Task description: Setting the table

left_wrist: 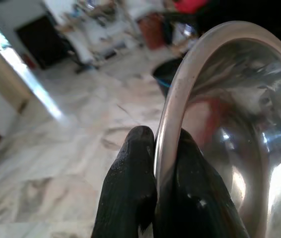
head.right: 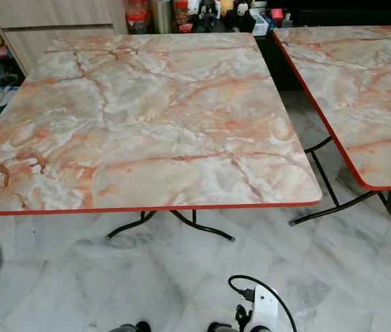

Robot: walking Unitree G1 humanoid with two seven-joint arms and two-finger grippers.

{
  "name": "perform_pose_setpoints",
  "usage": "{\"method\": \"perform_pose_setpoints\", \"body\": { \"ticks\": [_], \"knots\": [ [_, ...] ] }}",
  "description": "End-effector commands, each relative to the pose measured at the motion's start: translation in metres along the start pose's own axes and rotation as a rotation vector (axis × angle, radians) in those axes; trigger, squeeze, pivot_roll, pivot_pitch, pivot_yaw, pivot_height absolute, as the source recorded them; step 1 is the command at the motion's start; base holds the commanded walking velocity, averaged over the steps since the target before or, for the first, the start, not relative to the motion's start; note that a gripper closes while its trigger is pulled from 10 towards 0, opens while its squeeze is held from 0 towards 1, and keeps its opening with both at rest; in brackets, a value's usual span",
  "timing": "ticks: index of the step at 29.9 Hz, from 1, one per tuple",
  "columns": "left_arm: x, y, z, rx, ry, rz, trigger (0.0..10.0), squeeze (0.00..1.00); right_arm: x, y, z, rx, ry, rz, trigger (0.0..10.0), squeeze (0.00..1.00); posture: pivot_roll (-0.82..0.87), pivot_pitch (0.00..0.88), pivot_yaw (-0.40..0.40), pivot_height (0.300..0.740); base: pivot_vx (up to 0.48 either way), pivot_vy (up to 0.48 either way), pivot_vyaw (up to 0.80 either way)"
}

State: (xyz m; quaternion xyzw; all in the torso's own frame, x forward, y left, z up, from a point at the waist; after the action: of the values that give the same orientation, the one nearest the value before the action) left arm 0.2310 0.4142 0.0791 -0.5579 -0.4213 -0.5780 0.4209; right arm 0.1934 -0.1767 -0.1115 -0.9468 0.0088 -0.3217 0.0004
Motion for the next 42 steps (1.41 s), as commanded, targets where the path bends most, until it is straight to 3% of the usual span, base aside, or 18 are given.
{"method": "perform_pose_setpoints", "body": {
  "ticks": [1, 2, 5, 6, 8, 9, 12, 16, 17, 21, 26, 27, 28, 29, 31, 37, 38, 42],
  "knots": [
    [0.022, -0.002, 0.009, 0.046, 0.078, 0.011, 10.0, 0.0, -0.003, 0.0, -0.001, -0.001, -0.005, 0.004, 10.0, 0.0, 0.02, 0.152, 0.02, 0.74, 0.0, 0.0, 0.0],
    [0.041, -0.003, 0.016, 0.082, 0.145, 0.018, 10.0, 0.0, -0.003, 0.0, -0.001, -0.001, -0.005, 0.005, 10.0, 0.0, 0.02, 0.152, 0.021, 0.74, 0.0, 0.0, 0.0],
    [0.058, -0.003, 0.021, 0.1, 0.198, -0.021, 10.0, 0.0, -0.003, 0.0, -0.001, 0.0, -0.006, 0.005, 10.0, 0.0, 0.02, 0.152, 0.02, 0.74, 0.0, 0.0, 0.0],
    [0.079, 0.006, 0.022, 0.072, 0.273, -0.047, 10.0, 0.0, -0.003, 0.0, -0.001, 0.0, -0.006, 0.006, 10.0, 0.0, 0.02, 0.152, 0.021, 0.74, 0.0, 0.0, 0.0],
    [0.089, 0.011, 0.021, 0.06, 0.309, -0.051, 10.0, 0.0, -0.003, 0.001, -0.001, 0.001, -0.006, 0.006, 10.0, 0.0, 0.02, 0.153, 0.019, 0.74, 0.0, 0.0, 0.0],
    [0.114, 0.023, 0.017, 0.027, 0.394, -0.069, 10.0, 0.0, -0.003, 0.0, -0.001, 0.001, -0.006, 0.005, 10.0, 0.0, 0.02, 0.153, 0.019, 0.74, 0.0, 0.0, 0.0],
    [0.138, 0.036, 0.011, -0.013, 0.473, -0.106, 10.0, 0.0, -0.003, 0.0, -0.001, 0.001, -0.006, 0.006, 10.0, 0.0, 0.02, 0.154, 0.019, 0.74, 0.0, 0.0, 0.0],
    [0.182, 0.083, -0.013, -0.255, 0.56, -0.238, 10.0, 0.0, -0.003, 0.0, -0.001, 0.001, -0.007, 0.004, 10.0, 0.0, 0.02, 0.156, 0.019, 0.74, 0.0, 0.0, 0.0],
    [0.196, 0.114, -0.031, -0.434, 0.515, -0.359, 10.0, 0.0, -0.004, 0.0, -0.001, 0.0, -0.008, 0.004, 10.0, 0.0, 0.02, 0.156, 0.019, 0.74, 0.0, 0.0, 0.0],
    [0.198, 0.156, -0.056, -0.669, 0.343, -0.479, 10.0, 0.0, -0.006, 0.0, -0.001, -0.001, -0.014, 0.006, 10.0, 0.0, 0.01, 0.157, 0.022, 0.74, 0.0, 0.0, 0.0],
    [0.191, 0.193, -0.094, -0.932, 0.119, -0.596, 10.0, 0.0, -0.009, 0.004, -0.002, -0.007, -0.021, 0.01, 10.0, 0.0, 0.01, 0.156, 0.022, 0.74, 0.0, 0.0, 0.0],
    [0.176, 0.209, -0.104, -1.004, -0.029, -0.53, 10.0, 0.0, -0.01, 0.005, -0.003, -0.009, -0.022, 0.012, 10.0, 0.0, 0.01, 0.158, 0.026, 0.74, 0.0, 0.0, 0.0],
    [0.176, 0.209, -0.104, -1.004, -0.029, -0.53, 10.0, 0.0, -0.01, 0.005, -0.003, -0.009, -0.022, 0.012, 10.0, 0.0, 0.01, 0.158, 0.026, 0.74, 0.0, 0.0, 0.0],
    [0.161, 0.218, -0.111, -1.038, -0.161, -0.488, 10.0, 0.0, -0.01, 0.006, -0.003, -0.01, -0.023, 0.012, 10.0, 0.0, 0.01, 0.153, 0.027, 0.74, 0.0, 0.0, 0.0],
    [0.154, 0.224, -0.119, -1.069, -0.262, -0.492, 10.0, 0.0, -0.01, 0.006, -0.003, -0.011, -0.024, 0.013, 10.0, 0.0, 0.0, 0.155, 0.031, 0.74, 0.0, 0.0, 0.0],
    [0.152, 0.236, -0.144, -1.109, -0.569, -0.611, 10.0, 0.0, -0.01, 0.007, -0.003, -0.005, -0.027, -0.005, 10.0, 0.0, 0.01, 0.152, 0.035, 0.74, 0.0, 0.0, 0.0],
    [0.152, 0.236, -0.144, -1.109, -0.569, -0.611, 10.0, 0.0, -0.01, 0.007, -0.003, -0.005, -0.027, -0.005, 10.0, 0.0, 0.01, 0.152, 0.035, 0.74, 0.0, 0.0, 0.0],
    [0.133, 0.241, -0.169, -1.127, -0.768, -0.584, 10.0, 0.0, -0.012, 0.006, -0.003, -0.005, -0.03, 0.0, 10.0, 0.0, 0.01, 0.154, 0.039, 0.74, 0.0, 0.0, 0.0]
  ]
}}
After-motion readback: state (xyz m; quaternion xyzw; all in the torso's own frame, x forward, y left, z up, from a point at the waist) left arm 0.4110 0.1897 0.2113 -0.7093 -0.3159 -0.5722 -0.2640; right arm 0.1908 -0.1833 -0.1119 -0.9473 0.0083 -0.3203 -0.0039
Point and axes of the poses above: a point about 5 cm out from each wrist's last joint towards the gripper, its own z axis pointing out of the wrist towards the gripper, its own x axis along the axis of the wrist's last joint, y = z × x, the point moved 3 cm from there along z, pointing out of the wrist towards the gripper, and after that the axes turned 13 degrees about -z, right-handed, at the moved point
